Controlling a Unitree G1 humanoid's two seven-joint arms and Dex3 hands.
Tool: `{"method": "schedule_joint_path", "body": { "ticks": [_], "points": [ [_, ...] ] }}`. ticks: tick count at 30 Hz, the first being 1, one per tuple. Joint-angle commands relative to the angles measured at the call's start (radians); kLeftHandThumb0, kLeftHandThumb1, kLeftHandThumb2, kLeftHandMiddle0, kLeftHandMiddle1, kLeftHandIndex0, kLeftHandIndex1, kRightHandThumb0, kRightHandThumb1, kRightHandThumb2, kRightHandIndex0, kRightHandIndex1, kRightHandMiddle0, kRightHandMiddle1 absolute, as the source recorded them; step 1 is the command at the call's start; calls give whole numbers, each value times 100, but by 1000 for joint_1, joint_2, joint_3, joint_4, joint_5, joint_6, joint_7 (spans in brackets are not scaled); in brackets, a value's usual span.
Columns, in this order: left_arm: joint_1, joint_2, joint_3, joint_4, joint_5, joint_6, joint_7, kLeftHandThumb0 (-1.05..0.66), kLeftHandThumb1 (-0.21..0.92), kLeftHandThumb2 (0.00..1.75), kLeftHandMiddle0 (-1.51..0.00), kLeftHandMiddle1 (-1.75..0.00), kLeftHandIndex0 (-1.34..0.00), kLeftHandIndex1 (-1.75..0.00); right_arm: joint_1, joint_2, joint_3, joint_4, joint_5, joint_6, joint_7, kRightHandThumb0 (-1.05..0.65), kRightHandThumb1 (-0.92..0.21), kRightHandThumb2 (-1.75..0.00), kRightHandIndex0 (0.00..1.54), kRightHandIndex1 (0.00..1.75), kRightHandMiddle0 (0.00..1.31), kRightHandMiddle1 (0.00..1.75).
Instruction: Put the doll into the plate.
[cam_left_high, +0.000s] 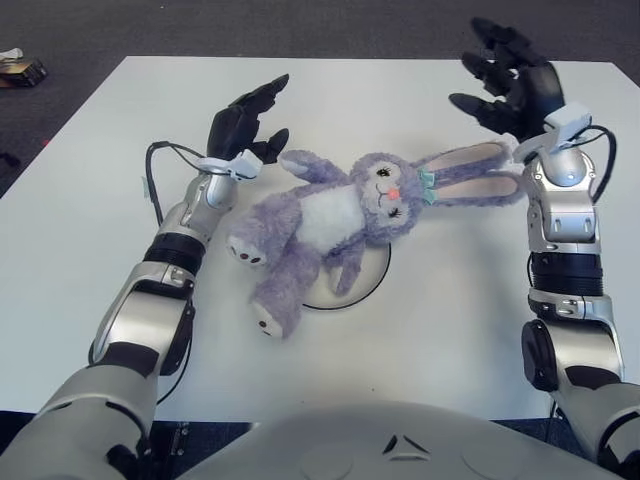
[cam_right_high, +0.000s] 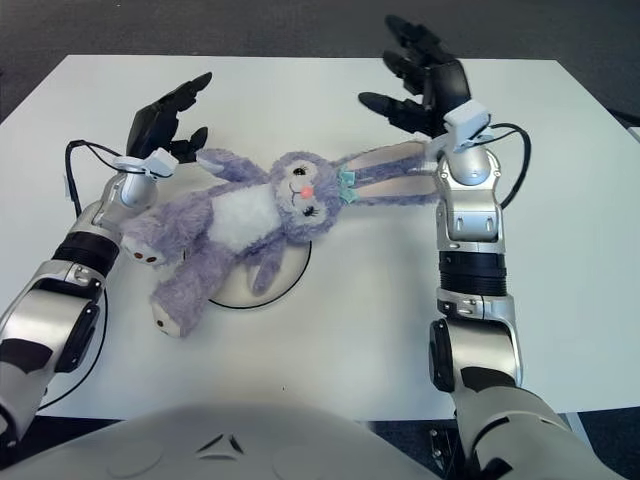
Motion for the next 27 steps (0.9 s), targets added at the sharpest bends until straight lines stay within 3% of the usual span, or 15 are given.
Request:
{"method": "schedule_joint_path", "body": {
  "ticks": [1, 12, 15, 21, 27],
  "points": [
    [24, 3, 16, -13, -11, 20, 6, -72, 92, 89, -58, 0, -52, 0, 19, -3, -33, 18, 4, 18, -41, -28, -84, -1, 70, 5, 56, 10],
    [51, 0, 28, -37, -20, 39, 1, -71, 92, 89, -59, 0, -53, 0, 34, -6, -53, 30, 8, 41, -75, -22, -86, -1, 80, 10, 65, 17],
    [70, -5, 40, -46, -34, 40, 4, -70, 92, 88, -59, 0, -53, 0, 84, -12, -85, 38, 26, 42, -74, -21, -86, 0, 84, 13, 63, 24],
    [78, -7, 45, -53, -39, 42, 5, -69, 92, 87, -59, 0, -53, -1, 115, -9, -94, 23, 29, 36, -77, -21, -87, 0, 85, 17, 51, 47],
    [83, -10, 51, -52, -42, 42, 10, -68, 92, 86, -59, 0, -54, -1, 214, 29, -83, -48, 24, 11, -99, -21, -88, 0, 85, 17, 50, 53]
  ]
}}
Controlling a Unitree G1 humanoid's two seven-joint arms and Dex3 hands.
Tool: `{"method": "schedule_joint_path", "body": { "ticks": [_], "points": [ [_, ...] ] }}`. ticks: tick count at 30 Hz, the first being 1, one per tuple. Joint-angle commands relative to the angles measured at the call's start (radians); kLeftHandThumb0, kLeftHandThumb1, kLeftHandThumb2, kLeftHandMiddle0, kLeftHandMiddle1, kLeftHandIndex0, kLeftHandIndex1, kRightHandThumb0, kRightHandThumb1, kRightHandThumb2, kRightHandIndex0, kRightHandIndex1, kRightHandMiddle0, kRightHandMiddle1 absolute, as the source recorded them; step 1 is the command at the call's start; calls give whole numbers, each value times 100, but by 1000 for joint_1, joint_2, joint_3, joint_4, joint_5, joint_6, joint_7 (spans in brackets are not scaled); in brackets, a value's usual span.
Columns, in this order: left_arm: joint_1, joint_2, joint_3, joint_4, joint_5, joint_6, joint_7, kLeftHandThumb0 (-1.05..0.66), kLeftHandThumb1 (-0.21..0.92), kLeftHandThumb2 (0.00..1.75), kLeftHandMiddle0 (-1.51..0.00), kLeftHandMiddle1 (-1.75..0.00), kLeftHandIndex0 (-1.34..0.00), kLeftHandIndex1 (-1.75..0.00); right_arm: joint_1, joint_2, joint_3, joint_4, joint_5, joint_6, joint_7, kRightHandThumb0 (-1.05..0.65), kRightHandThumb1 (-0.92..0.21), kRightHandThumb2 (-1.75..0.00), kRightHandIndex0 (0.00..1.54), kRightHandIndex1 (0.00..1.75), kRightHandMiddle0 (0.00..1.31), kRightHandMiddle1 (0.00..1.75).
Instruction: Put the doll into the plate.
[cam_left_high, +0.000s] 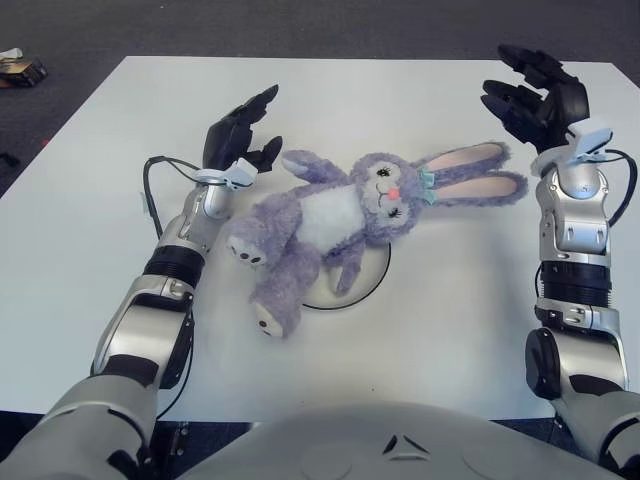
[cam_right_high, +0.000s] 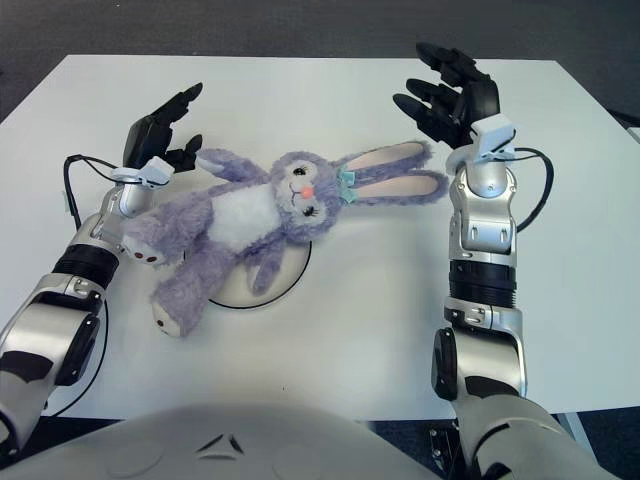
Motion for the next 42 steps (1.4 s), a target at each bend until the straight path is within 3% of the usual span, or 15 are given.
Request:
{"method": "schedule_joint_path", "body": {
  "ticks": [1, 13, 23, 27, 28, 31, 33, 34, 35, 37, 38, 39, 42],
  "points": [
    [14, 0, 8, -7, -4, 5, 9, -67, 92, 86, -59, 0, -54, -1, 53, 21, 4, -47, 2, -18, -16, -21, -88, 0, 85, 17, 50, 53],
    [24, -17, 15, -10, -18, 6, 13, -66, 92, 86, -60, -1, -54, -1, 121, 40, 26, -57, -48, -60, -58, -23, -89, 0, 85, 17, 48, 60],
    [44, -32, 26, -37, -35, 18, 4, -66, 92, 85, -65, -2, -56, -2, 166, 69, 33, -58, -51, -12, -91, -24, -90, -1, 85, 16, 47, 63],
    [52, -41, 34, -51, -39, 24, 12, -65, 92, 84, -80, -9, -71, -10, 190, 86, 30, -18, -53, -40, -112, -25, -91, -1, 85, 16, 47, 65],
    [53, -43, 37, -53, -41, 25, 13, -65, 92, 83, -83, -14, -72, -14, 193, 91, 31, -8, -54, -46, -117, -25, -91, -1, 85, 16, 47, 66],
    [56, -54, 46, -56, -54, 23, 18, -63, 92, 82, -78, -62, -64, -60, 200, 103, 37, 10, -58, -57, -130, -25, -92, -1, 86, 16, 47, 68],
    [56, -69, 59, -50, -77, 4, 23, -62, 92, 81, -74, -86, -59, -81, 204, 124, 49, 13, -66, -49, -149, -25, -92, -1, 87, 16, 47, 70],
    [56, -75, 63, -48, -85, -3, 25, -60, 92, 79, -72, -97, -58, -90, 205, 131, 53, 12, -69, -44, -157, -27, -92, -5, 88, 17, 49, 83],
    [56, -78, 66, -46, -90, -8, 26, -58, 92, 78, -69, -114, -56, -105, 205, 136, 56, 12, -72, -41, -163, -30, -92, -11, 86, 24, 49, 104],
    [56, -87, 72, -40, -102, -22, 24, -56, 92, 76, -66, -132, -53, -120, 203, 145, 64, 12, -74, -34, -171, -34, -92, -18, 79, 43, 50, 126],
    [57, -93, 74, -36, -111, -31, 23, -56, 92, 76, -66, -132, -53, -120, 201, 152, 68, 12, -75, -29, -176, -34, -92, -18, 79, 43, 50, 126],
    [58, -100, 77, -33, -122, -41, 19, -50, 92, 73, -65, -144, -52, -130, 199, 159, 70, 13, -72, -25, -178, -17, -92, -16, 74, 78, 48, 130],
    [61, -112, 83, -26, -141, -62, 11, -44, 92, 70, -64, -156, -52, -142, 193, 170, 72, 17, -63, -21, -181, -6, -92, -14, 70, 108, 48, 128]
  ]
}}
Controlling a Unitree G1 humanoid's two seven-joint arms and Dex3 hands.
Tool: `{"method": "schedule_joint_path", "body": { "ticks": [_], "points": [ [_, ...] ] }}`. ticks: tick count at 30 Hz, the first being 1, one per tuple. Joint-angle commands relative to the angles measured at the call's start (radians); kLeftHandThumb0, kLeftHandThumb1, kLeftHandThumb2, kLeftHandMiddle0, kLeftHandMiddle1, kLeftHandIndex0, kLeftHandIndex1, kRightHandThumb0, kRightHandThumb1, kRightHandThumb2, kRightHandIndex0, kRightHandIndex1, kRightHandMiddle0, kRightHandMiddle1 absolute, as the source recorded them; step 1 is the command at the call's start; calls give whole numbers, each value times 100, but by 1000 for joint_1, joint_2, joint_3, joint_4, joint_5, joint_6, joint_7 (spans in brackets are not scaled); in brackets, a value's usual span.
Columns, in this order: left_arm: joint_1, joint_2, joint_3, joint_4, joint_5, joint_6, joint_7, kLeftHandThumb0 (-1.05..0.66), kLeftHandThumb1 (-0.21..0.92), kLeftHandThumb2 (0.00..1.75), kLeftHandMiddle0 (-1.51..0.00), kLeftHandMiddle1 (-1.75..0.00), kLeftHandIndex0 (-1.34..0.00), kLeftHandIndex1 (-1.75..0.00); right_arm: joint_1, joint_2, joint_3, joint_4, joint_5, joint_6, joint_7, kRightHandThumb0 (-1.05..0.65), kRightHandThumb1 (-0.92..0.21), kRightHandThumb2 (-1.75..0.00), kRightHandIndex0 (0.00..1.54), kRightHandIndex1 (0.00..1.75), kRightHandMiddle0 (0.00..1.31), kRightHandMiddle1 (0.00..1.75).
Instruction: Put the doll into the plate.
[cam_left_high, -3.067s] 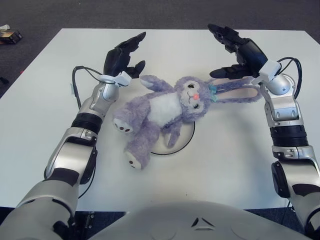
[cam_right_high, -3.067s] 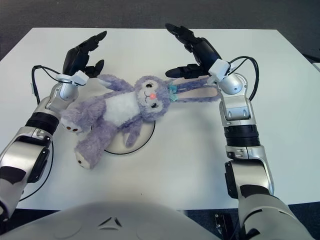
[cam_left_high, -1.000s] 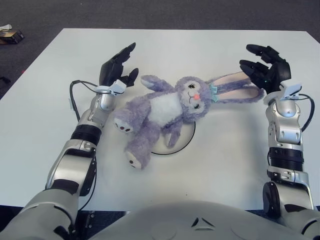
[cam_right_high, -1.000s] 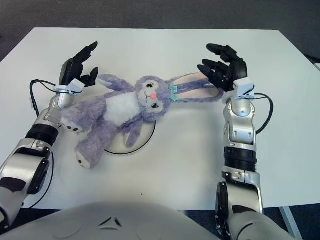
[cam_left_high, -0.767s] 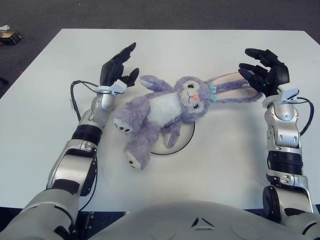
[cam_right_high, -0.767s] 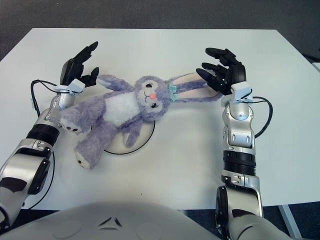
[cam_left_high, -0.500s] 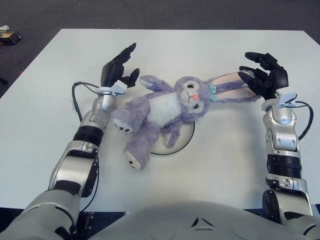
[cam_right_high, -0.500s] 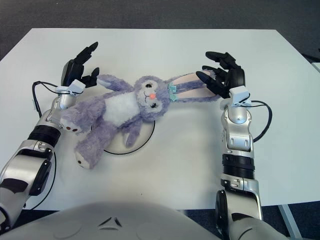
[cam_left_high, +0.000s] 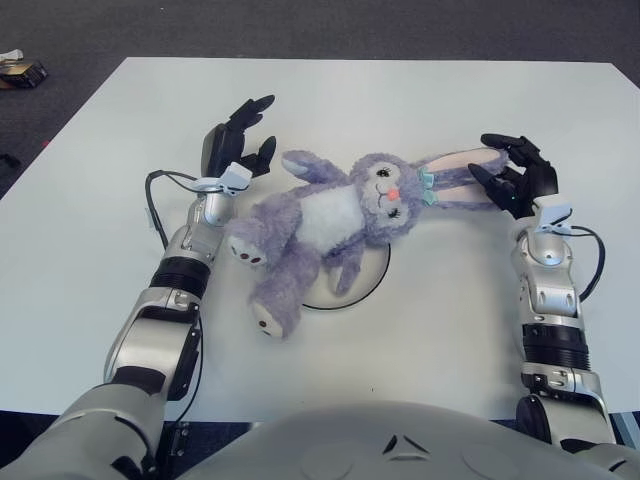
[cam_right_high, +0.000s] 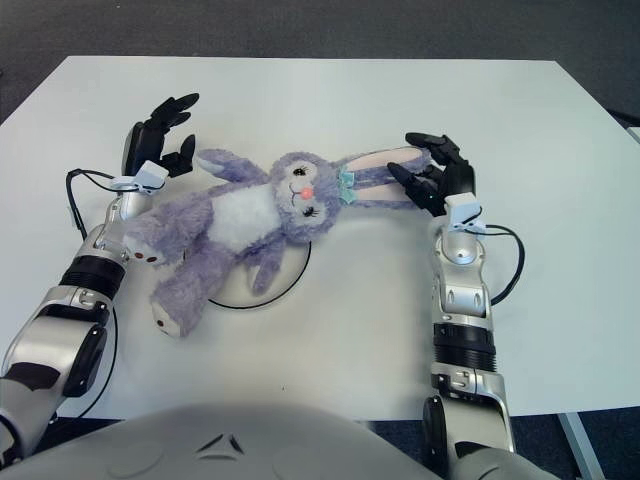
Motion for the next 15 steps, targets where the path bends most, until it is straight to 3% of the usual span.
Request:
{"method": "schedule_joint_path", "body": {
  "ticks": [1, 6, 15],
  "points": [
    [16, -17, 13, 12, -30, -36, -6, -44, 92, 70, -64, -157, -51, -143, -14, 17, 2, 11, 9, 7, -10, -5, -92, -14, 70, 111, 48, 127],
    [17, -28, 18, 25, -46, -65, -14, -40, 92, 69, -64, -166, -51, -155, -27, 26, 1, 28, 14, 4, -15, -1, -92, -13, 67, 126, 51, 121],
    [20, -58, 35, 54, -117, -109, -63, -38, 92, 69, -67, -174, -49, -169, -66, 49, -12, 89, 31, -21, -42, -1, -92, -15, 65, 130, 49, 124]
  ]
}}
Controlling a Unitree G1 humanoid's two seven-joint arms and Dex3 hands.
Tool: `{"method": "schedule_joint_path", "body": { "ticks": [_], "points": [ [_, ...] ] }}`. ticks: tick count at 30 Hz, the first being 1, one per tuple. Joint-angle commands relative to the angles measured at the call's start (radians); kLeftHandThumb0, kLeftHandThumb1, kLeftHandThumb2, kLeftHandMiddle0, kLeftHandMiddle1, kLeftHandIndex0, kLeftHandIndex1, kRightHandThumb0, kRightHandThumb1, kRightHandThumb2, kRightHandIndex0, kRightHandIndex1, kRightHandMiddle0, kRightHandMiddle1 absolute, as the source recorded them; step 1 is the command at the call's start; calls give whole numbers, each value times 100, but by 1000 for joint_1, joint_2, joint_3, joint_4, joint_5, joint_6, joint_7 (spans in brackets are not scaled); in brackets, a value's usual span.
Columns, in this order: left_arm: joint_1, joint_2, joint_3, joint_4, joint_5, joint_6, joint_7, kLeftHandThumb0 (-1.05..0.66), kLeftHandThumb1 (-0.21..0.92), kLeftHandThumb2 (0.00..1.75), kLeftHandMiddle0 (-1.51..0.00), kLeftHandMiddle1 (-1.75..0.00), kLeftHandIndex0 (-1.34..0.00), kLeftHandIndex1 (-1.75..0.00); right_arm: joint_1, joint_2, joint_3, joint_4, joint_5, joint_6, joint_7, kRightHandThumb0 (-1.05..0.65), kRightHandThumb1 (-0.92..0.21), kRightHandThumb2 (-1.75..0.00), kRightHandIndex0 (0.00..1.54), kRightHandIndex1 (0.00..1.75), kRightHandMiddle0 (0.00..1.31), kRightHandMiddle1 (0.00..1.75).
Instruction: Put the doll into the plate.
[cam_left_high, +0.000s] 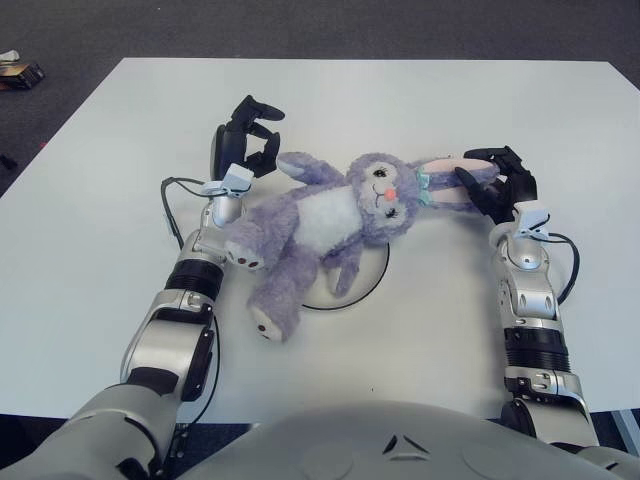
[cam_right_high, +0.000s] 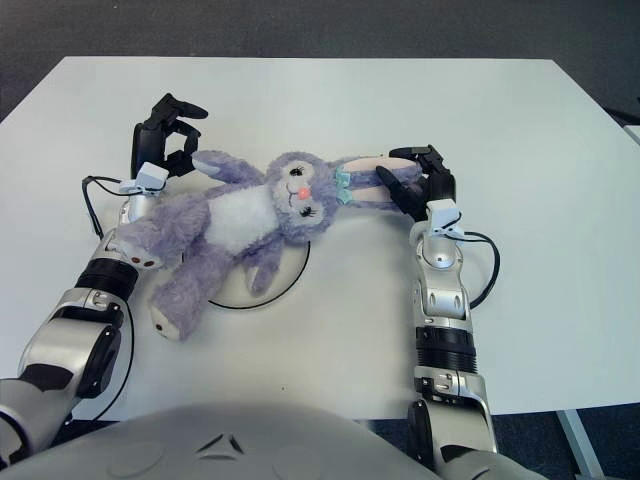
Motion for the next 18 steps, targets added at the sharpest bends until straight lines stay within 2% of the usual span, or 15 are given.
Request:
{"method": "schedule_joint_path", "body": {
  "ticks": [1, 2, 5, 11, 18],
  "points": [
    [14, -16, 16, 17, -47, -24, -39, -38, 92, 68, -68, -174, -49, -170, -26, 15, -12, 25, 24, -20, -10, -1, -92, -16, 64, 130, 48, 124],
    [14, -21, 19, 24, -61, -30, -53, -38, 92, 68, -69, -174, -49, -170, -30, 18, -14, 33, 33, -25, -6, -1, -92, -16, 64, 131, 48, 124],
    [14, -31, 25, 43, -88, -45, -84, -37, 92, 68, -70, -175, -49, -171, -42, 26, -20, 57, 56, -40, 6, -1, -85, -32, 60, 139, 45, 128],
    [12, -45, 36, 73, -116, -66, -123, -35, 92, 68, -73, -175, -50, -173, -66, 39, -20, 95, 79, -48, 14, -1, -67, -71, 54, 156, 39, 143],
    [9, -54, 47, 86, -135, -77, -155, -35, 92, 68, -74, -175, -51, -174, -89, 47, -15, 116, 81, -36, 3, -1, -62, -81, 53, 160, 36, 149]
  ]
}}
